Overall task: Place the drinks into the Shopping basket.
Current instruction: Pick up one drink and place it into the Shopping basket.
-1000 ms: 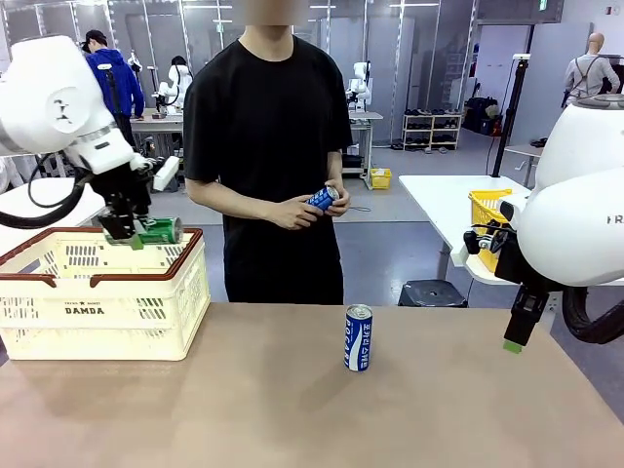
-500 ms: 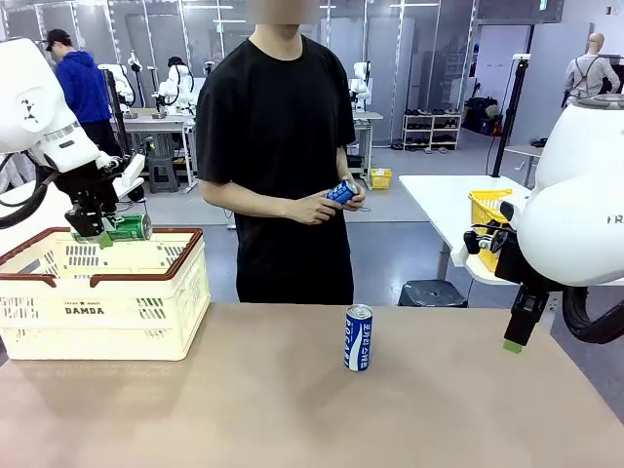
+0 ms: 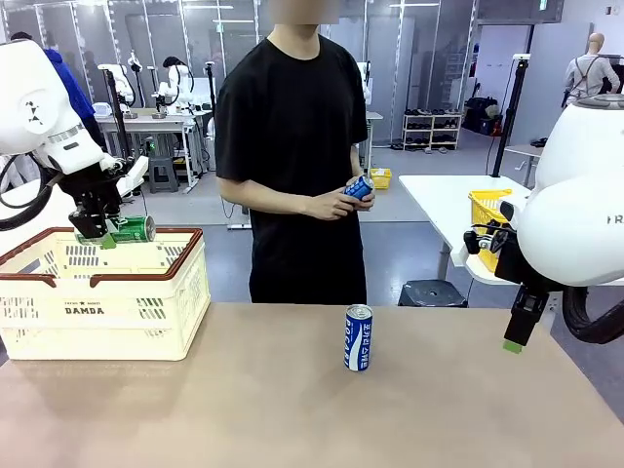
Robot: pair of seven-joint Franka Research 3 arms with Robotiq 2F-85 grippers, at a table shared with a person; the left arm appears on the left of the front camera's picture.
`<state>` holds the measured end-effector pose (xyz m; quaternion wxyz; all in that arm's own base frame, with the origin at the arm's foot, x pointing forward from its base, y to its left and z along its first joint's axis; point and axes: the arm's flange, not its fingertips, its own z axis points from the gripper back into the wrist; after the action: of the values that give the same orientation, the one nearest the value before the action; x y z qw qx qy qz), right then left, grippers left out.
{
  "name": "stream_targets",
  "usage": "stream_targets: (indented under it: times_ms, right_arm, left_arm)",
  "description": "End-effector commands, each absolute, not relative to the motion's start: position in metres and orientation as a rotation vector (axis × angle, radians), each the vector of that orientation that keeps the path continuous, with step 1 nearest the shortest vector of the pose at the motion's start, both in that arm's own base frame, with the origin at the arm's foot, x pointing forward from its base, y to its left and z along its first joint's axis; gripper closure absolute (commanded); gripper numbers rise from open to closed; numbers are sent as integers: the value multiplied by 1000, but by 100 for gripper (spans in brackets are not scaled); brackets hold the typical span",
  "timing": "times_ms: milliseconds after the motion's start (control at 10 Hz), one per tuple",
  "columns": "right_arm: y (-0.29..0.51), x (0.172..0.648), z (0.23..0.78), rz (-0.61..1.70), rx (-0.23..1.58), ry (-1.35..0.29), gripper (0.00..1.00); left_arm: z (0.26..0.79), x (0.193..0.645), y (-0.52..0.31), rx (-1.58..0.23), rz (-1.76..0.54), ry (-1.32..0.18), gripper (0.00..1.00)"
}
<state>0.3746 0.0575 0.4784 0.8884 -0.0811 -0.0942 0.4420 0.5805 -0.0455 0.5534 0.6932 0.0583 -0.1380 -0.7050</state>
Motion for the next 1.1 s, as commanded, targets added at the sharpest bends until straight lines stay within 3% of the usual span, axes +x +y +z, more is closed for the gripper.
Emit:
stream_targets:
  times_ms: [0, 500, 1000]
  right_arm:
    - [57, 375, 477, 917, -166, -195, 0]
    - [57, 375, 477, 917, -166, -195, 0]
    - [57, 375, 477, 917, -166, -195, 0]
  left_arm:
    - [556, 599, -30, 158, -1548, -296, 42]
    - [541, 685, 45, 13, -1643, -211, 42]
    - [498, 708, 44, 27, -1687, -168, 42]
